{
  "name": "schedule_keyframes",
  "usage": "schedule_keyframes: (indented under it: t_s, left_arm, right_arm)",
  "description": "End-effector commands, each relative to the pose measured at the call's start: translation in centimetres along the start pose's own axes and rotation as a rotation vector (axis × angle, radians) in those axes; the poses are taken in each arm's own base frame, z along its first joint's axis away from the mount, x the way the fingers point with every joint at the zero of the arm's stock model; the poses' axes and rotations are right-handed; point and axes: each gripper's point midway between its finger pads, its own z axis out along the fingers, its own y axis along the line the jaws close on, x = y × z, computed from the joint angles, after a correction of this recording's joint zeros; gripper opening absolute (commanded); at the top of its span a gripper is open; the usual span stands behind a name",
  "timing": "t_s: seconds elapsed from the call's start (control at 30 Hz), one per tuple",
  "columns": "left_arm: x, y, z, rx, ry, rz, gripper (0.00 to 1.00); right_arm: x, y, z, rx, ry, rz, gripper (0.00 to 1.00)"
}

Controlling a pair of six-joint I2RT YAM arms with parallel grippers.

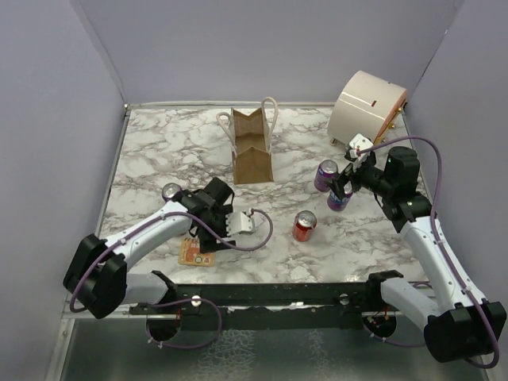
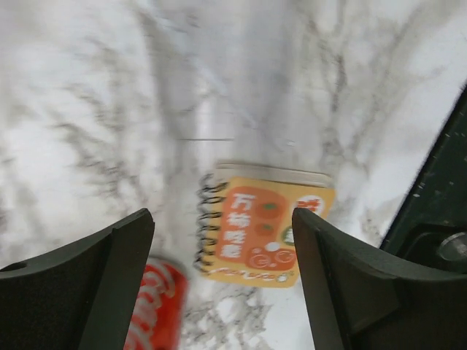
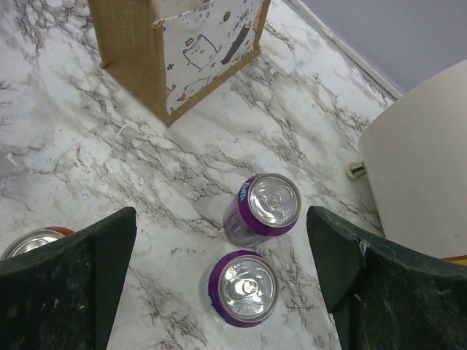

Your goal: Place the beverage into the canvas bag

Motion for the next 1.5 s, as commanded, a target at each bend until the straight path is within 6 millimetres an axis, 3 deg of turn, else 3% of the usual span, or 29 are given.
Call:
schedule_keyframes:
  t_s: [0.0,0.17,0.27,0.37,0.43,0.6,0.77,0.97,1.1,1.2,1.27,1.47]
  left_arm:
    - [-4.1,6.3,-5.8,-0.283,-0.184,-0.024,0.81]
    - [-9.3,13.8,-13.6,-0.611,-0.514,-0.194,0.84]
    - [-10.7,17.8,-18.1,-0.750,-0.667,-0.349,0.87]
    - [-11.5,20.9,-20.8,-0.774,-0.763,-0.493,0.88]
    - [-12.3,22.6,-21.5,-0.755,-0.812,-0.560,0.88]
    - [-14.1,26.3,-22.1,-0.756,-0.888,-0.688,0.87]
    - [-13.8,29.1,-21.7,-0.803,-0.881,-0.818,0.80]
    - [-14.2,29.7,-20.1,-0.755,-0.884,-0.865,0.67]
    - [-15.0,29.1,-19.1,-0.683,-0.901,-0.867,0.52]
    - [-14.4,29.1,-18.8,-0.701,-0.884,-0.890,0.40]
    - [-13.6,29.3,-18.9,-0.739,-0.875,-0.918,0.41]
    - [-13.3,28.7,-20.3,-0.779,-0.909,-0.892,0.58]
  right_arm:
    - [-0.4,-0.3,0.0,0.010,-0.018,-0.022,1.00]
    - [-0.5,-0.3,0.0,0.009,-0.021,-0.021,1.00]
    - [-0.6,-0.3,-0.1,0.011,-0.023,-0.024,1.00]
    - [-0.6,-0.3,-0.1,0.013,-0.023,-0.026,1.00]
    - [-0.6,-0.4,-0.1,0.017,-0.023,-0.029,1.00]
    - [-0.5,-0.4,-0.1,0.019,-0.022,-0.031,1.00]
    - [-0.5,-0.2,-0.1,0.005,-0.024,-0.030,1.00]
    - [-0.3,-0.3,-0.1,0.011,-0.018,-0.039,1.00]
    - [-0.4,-0.2,-0.1,0.007,-0.021,-0.037,1.00]
    - [-0.3,-0.2,0.0,0.004,-0.019,-0.036,1.00]
    - [-0.3,-0.1,0.0,0.002,-0.018,-0.034,1.00]
    - [-0.2,0.1,0.1,-0.009,-0.018,-0.030,1.00]
